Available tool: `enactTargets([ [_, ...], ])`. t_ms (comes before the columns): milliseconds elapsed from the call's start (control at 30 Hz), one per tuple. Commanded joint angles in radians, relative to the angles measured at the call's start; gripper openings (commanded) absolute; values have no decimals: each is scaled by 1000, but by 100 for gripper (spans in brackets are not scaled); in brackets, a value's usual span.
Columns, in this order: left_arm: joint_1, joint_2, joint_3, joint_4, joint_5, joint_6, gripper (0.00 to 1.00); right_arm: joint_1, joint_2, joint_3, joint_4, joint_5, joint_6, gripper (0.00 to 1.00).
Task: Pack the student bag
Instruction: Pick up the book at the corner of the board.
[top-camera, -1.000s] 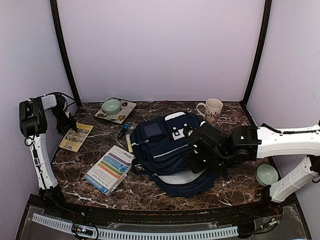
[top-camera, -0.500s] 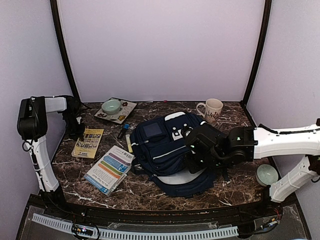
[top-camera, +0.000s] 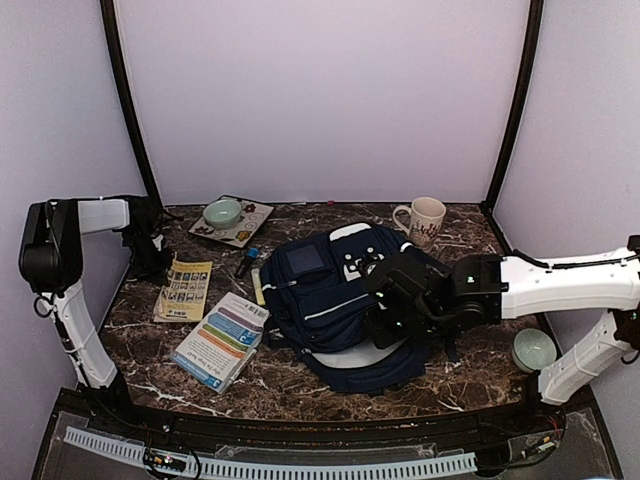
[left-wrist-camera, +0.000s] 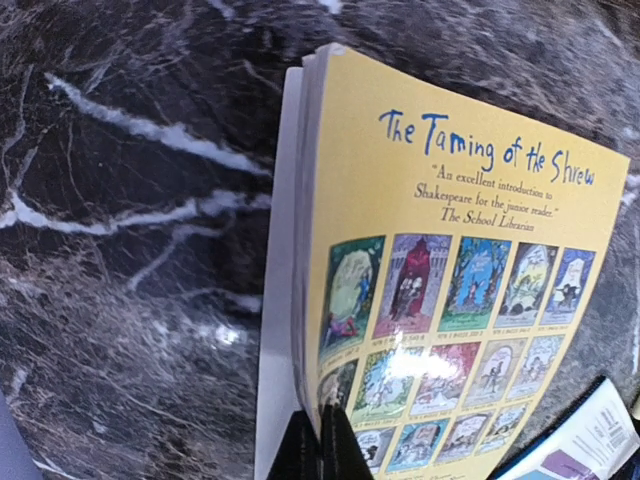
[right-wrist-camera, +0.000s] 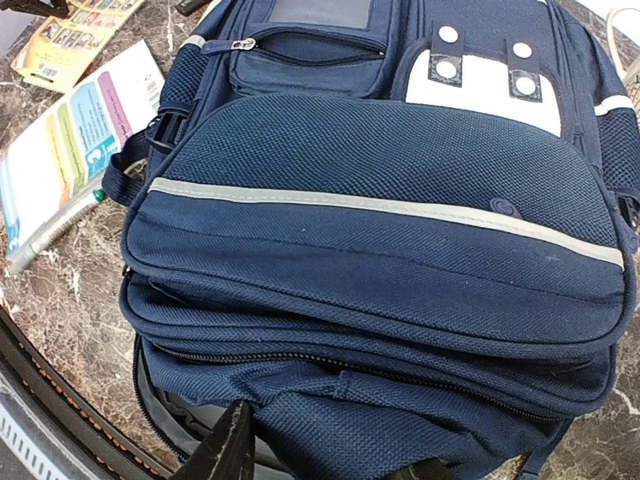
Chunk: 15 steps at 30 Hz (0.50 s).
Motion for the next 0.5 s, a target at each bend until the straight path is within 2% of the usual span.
enactTargets([
  [0,-45,-118,-48,-29,110,-67,0,1,8,10,93,2,-10,41],
  [100,-52,-202,-76,-12,174,-119,0,1,-2,0,105,-3,-11,47],
  [200,-55,-281,-103,11,263,-175,0,1,-22,-22,103,-9,8,64],
  [367,-66,-405,-136,34,359,-296,0,3,-110,-81,50,-39,65,76],
  [467,-99,-471,-149,46,377,-350,0,3,-200,-114,4,-25,101,89],
])
